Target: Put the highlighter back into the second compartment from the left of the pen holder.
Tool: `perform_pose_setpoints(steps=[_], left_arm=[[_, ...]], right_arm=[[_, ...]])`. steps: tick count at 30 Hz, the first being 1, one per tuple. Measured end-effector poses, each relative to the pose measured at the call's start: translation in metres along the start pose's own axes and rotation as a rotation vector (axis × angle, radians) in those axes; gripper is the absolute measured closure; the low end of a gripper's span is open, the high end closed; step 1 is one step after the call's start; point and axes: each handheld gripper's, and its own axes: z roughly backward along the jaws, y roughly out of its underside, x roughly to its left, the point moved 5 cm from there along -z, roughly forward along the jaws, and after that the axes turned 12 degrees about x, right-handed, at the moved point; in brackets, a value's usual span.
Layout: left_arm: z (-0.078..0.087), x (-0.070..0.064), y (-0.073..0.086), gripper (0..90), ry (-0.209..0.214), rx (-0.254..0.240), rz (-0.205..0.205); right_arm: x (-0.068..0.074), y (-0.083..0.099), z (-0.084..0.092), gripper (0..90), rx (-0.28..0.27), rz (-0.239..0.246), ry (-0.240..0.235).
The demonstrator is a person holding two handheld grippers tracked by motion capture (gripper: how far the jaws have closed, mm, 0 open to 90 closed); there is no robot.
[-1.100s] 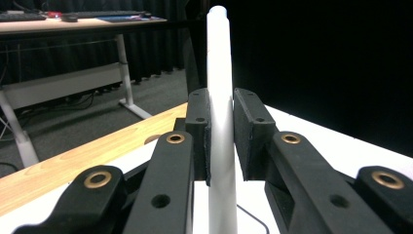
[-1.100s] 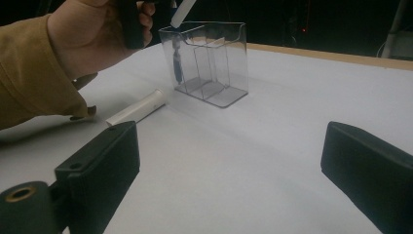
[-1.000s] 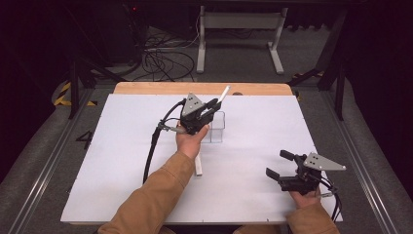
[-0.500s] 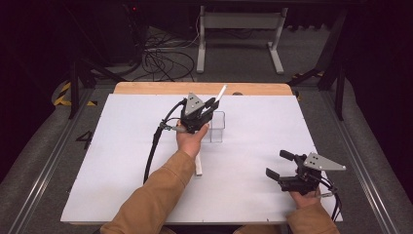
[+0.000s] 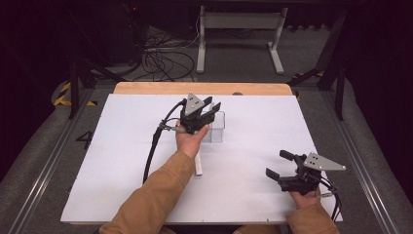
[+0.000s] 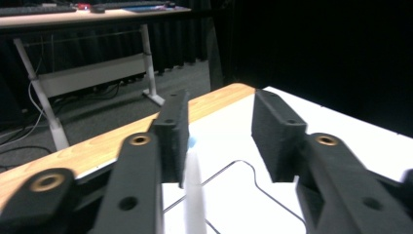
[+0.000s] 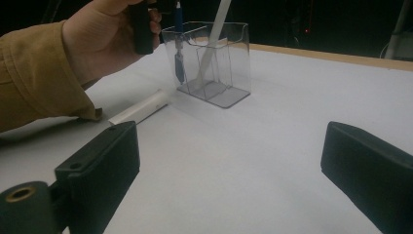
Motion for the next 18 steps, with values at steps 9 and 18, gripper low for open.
perform_pose_setpoints(steps=[9, 18], left_arm=[[0.031, -0.017, -0.013, 40.0, 0.067, -0.048, -0.046], [0.059, -0.028, -0.013, 36.3, 0.151, 0.000, -0.066]], right_arm=[[0.001, 0.000, -0.001, 7.6, 0.004, -0.001, 0.005], [0.005, 0.000, -0.005, 7.4, 0.029, 0.025, 0.013]])
